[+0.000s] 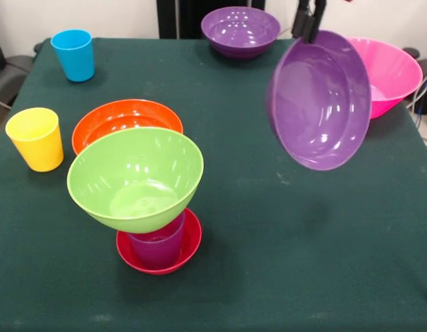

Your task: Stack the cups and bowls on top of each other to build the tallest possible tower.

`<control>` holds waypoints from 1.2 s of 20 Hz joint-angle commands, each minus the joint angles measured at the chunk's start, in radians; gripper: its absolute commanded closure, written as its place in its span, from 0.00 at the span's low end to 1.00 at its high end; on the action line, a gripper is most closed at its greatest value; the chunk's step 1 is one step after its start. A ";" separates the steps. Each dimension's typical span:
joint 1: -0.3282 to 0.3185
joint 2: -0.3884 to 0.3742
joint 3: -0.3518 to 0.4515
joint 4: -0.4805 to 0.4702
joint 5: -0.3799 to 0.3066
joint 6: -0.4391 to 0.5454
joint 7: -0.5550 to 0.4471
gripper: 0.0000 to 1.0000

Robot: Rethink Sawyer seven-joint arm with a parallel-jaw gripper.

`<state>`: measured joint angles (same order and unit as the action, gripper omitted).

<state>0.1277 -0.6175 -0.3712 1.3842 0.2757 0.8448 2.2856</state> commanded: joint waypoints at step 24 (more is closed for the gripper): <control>-0.195 0.001 0.240 -0.335 -0.181 0.394 -0.224 1.00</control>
<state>-0.0475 -0.6295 -0.2728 1.0929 0.1676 1.1350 2.2856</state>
